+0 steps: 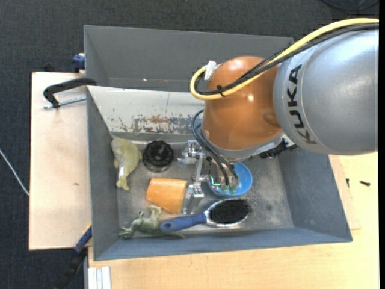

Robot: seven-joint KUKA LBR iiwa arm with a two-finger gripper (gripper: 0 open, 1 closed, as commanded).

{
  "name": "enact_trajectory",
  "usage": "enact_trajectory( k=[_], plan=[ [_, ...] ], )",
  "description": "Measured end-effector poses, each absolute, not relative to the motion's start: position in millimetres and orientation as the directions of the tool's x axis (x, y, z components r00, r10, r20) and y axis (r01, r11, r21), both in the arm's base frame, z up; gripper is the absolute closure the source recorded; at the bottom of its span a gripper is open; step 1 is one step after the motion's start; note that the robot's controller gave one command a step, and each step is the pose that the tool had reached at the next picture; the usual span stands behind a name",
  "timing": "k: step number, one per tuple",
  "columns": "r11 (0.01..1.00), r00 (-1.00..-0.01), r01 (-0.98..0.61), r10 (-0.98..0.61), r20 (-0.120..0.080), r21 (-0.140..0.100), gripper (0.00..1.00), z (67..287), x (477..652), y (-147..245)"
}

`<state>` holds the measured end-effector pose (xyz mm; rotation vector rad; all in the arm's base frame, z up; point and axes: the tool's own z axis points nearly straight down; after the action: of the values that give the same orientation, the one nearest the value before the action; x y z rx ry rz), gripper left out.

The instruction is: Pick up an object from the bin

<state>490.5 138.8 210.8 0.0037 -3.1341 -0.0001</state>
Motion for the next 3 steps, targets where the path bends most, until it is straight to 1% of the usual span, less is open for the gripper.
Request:
enact_trajectory(
  k=[1,2,3],
  plan=[
    [0.970,-0.970,0.244,0.244,0.002,0.001,0.00,108,508.7,37],
    [0.902,-0.902,0.432,0.432,0.000,0.002,0.00,84,513.6,-2],
    [0.902,-0.902,0.432,0.432,-0.003,0.002,1.00,85,514.3,-3]
  ],
)
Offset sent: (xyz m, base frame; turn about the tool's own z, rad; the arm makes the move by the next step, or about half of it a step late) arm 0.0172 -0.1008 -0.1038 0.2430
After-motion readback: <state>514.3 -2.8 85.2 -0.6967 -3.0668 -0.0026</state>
